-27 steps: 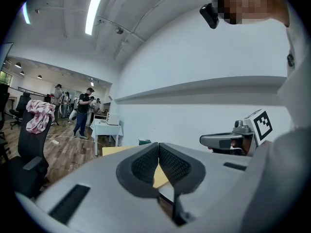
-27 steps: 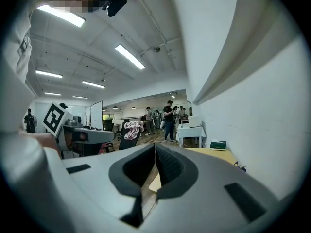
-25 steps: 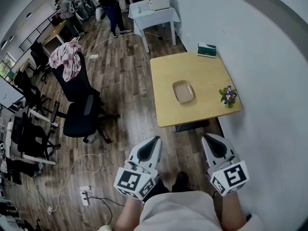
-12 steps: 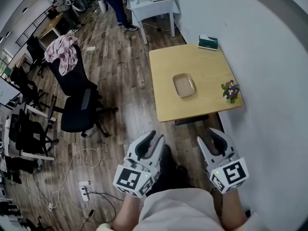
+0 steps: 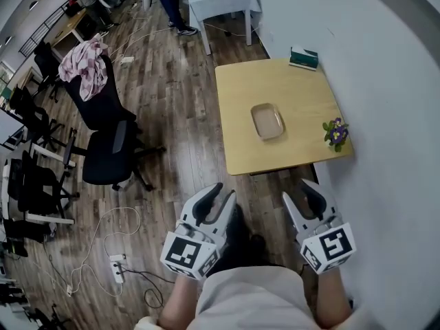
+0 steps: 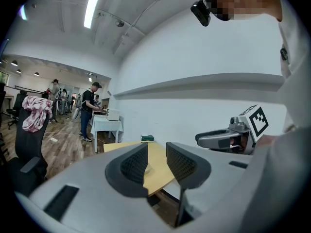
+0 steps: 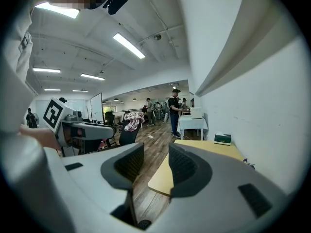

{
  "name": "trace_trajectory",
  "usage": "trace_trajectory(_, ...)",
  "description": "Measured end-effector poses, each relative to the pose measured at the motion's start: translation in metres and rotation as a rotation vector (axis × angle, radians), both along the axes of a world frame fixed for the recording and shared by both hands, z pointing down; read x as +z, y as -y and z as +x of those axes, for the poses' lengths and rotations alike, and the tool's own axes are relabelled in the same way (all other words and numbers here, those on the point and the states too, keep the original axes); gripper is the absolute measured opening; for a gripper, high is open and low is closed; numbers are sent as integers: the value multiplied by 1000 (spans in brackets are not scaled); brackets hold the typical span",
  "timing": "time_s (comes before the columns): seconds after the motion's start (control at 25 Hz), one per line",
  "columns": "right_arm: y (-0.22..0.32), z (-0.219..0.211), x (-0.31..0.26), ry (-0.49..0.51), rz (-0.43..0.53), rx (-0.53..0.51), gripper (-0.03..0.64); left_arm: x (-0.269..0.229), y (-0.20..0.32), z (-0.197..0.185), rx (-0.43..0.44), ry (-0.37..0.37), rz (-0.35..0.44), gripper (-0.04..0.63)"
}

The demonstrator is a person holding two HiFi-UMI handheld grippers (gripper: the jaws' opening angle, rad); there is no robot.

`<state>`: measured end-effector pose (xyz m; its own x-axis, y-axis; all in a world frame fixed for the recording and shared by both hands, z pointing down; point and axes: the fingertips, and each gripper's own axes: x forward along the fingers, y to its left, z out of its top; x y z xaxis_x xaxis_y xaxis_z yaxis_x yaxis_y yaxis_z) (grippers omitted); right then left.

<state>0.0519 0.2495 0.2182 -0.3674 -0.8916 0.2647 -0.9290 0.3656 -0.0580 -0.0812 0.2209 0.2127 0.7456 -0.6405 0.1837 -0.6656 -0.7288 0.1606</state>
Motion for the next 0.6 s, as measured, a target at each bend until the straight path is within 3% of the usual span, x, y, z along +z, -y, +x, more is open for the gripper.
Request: trace_trajectory(0.6,77,-9,26,-44,-77,7,150,16,76,-4,31,4,-40,106)
